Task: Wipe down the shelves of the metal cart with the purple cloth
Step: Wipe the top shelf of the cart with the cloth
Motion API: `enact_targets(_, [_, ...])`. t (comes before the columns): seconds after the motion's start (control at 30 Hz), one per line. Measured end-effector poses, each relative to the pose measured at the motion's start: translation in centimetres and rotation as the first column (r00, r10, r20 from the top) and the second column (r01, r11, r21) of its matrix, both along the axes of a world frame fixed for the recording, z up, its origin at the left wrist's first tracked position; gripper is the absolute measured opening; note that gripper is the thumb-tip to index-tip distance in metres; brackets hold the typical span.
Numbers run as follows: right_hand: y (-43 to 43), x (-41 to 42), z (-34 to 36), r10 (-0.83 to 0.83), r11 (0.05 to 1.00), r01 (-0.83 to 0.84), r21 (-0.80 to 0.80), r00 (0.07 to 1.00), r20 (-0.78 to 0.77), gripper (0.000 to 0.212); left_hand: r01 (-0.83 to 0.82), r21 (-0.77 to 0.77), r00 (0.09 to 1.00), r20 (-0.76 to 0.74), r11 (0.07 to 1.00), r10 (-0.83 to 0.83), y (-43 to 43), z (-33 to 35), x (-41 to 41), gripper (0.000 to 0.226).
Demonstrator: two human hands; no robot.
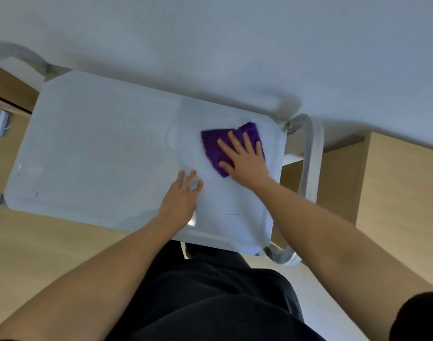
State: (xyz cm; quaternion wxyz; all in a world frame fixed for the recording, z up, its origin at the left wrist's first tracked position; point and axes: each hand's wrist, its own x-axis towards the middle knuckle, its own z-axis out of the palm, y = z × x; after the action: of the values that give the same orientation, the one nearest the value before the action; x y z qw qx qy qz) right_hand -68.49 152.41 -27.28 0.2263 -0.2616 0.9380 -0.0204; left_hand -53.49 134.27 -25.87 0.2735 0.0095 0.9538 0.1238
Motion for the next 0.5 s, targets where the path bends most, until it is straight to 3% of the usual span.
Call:
enact_targets(0.1, [0.9,-3.8,0.4,-0.28,0.96,0.281,-0.011,0.959,0.046,0.065,0.007,-0.015,1.0,0.022,1.0,-0.007,0.1,0.5,0.0,0.068])
enact_targets(0.17, [0.0,-4.0,0.4,-0.344,0.939,0.344,0.006,0.938,0.04,0.064,0.02,-0.031,1.0,0.022,0.999,-0.02,0.0,0.7,0.0,0.067])
enact_targets(0.37, [-4.1,6.1,0.0,-0.15,0.986,0.151,-0.076,0.988,0.016,0.059,-0.023,0.062,1.0,-0.017,0.998,0.024,-0.2,0.5,0.0,0.068])
enact_targets(0.5, [-3.3,6.9,0.2,-0.189,0.974,0.192,-0.119,0.981,0.036,0.054,-0.044,0.079,0.999,-0.02,0.996,0.046,0.0,0.4,0.1,0.069])
